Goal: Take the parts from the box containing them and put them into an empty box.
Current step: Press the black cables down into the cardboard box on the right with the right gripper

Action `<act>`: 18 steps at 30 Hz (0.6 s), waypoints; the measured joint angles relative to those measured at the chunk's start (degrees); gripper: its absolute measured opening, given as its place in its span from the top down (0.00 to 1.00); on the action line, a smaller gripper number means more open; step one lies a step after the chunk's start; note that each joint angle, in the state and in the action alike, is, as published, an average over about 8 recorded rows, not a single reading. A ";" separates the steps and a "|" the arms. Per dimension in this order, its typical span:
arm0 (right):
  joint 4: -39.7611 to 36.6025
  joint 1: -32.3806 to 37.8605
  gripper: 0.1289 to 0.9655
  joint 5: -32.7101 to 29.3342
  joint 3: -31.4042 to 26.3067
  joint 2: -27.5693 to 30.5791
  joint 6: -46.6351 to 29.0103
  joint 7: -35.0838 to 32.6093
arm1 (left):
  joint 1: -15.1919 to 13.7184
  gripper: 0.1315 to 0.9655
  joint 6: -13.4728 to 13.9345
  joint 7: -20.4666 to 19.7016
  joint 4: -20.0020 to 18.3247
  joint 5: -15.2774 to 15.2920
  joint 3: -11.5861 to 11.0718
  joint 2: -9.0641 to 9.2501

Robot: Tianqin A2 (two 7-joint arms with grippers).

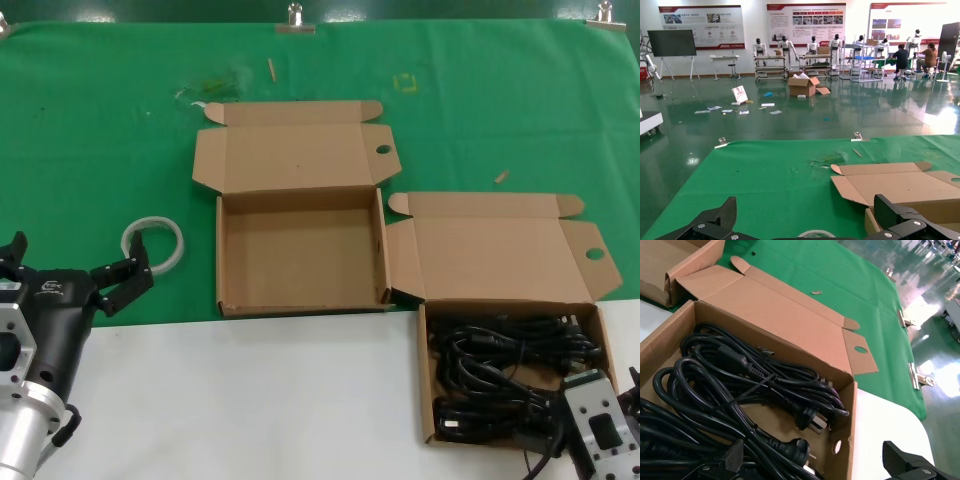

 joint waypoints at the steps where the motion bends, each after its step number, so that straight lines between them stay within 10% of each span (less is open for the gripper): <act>1: -0.24 0.23 0.00 0.00 -0.11 0.00 0.00 -0.07 | 0.00 0.00 0.00 0.00 0.00 0.00 0.00 0.00; 18: -5.31 3.18 0.00 0.00 -1.35 0.00 -1.90 0.83 | 0.00 0.00 0.00 0.00 0.00 0.00 0.00 0.00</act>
